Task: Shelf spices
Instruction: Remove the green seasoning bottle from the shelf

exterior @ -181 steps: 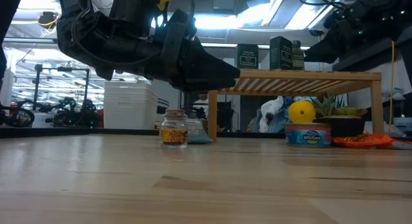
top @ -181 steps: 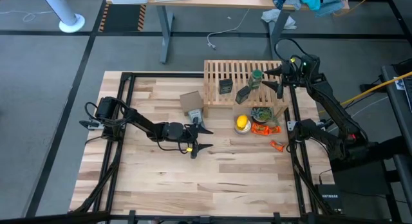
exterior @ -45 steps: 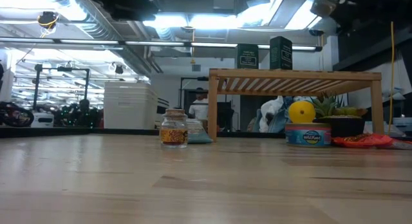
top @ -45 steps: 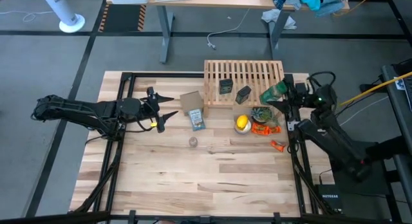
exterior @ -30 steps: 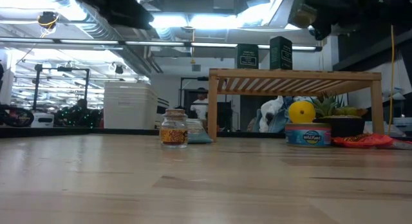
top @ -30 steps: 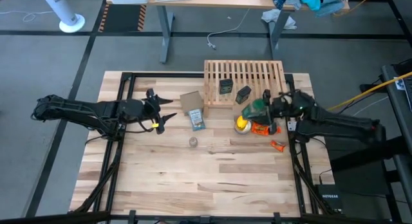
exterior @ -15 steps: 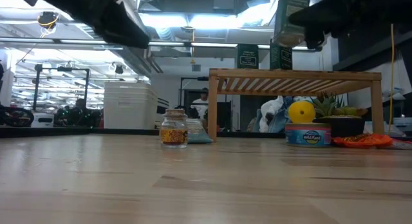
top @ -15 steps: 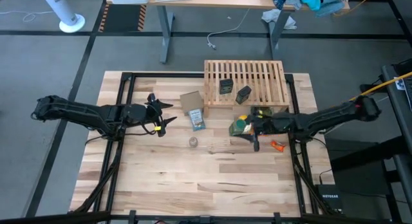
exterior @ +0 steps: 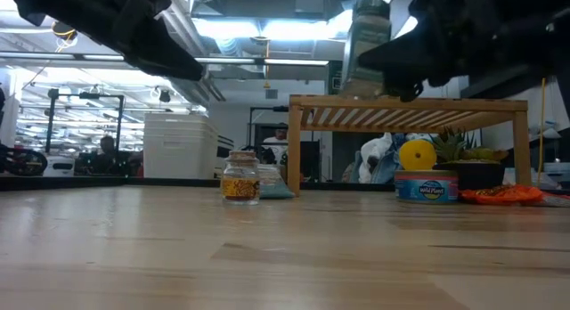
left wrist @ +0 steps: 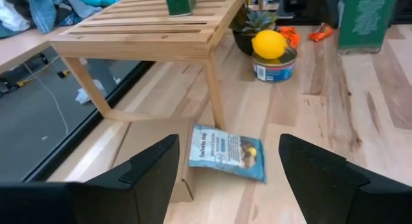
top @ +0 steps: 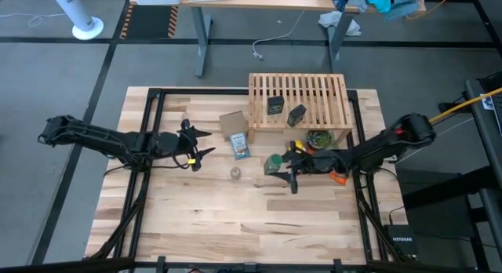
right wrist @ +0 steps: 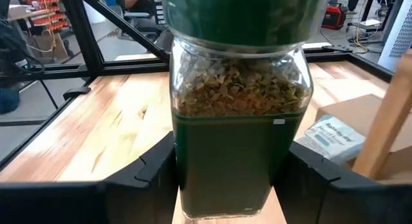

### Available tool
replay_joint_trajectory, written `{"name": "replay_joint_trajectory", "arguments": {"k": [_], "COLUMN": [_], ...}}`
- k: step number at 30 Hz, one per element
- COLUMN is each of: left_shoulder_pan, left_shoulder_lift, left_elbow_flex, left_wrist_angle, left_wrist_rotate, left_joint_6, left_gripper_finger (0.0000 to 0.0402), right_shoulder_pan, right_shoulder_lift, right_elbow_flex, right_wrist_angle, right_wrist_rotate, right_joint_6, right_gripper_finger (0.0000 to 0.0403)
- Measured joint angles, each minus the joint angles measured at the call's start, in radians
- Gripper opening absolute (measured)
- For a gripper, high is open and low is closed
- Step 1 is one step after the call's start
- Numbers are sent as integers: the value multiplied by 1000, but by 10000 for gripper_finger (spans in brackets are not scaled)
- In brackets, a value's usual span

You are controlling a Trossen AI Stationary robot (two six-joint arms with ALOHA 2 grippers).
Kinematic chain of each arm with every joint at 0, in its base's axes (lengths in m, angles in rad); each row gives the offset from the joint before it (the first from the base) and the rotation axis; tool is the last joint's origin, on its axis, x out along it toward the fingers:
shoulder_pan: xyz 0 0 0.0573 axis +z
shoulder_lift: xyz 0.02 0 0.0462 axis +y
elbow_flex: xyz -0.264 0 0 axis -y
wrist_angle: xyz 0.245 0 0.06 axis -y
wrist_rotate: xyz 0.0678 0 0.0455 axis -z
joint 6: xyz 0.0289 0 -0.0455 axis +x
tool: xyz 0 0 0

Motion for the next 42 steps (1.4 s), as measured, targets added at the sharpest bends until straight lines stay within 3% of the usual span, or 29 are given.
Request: {"name": "replay_joint_trajectory", "arguments": {"k": [7, 24, 42], "left_shoulder_pan": [-41, -111, -158], "left_shoulder_lift": [0, 2, 2], "left_elbow_flex": [0, -1, -1], "left_wrist_angle": [38, 80, 81], "left_wrist_rotate": [0, 0, 0], "left_joint_6": [6, 6, 3], "left_gripper_finger": [260, 260, 260], "right_shoulder_pan": [0, -1, -2], "right_shoulder_lift": [160, 474, 531], "right_elbow_flex": [2, 170, 233], "right_wrist_angle": [151, 146, 47], "right_wrist_rotate": [0, 9, 34], "right_joint_6": [23, -6, -11], "right_gripper_finger": [202, 202, 225]}}
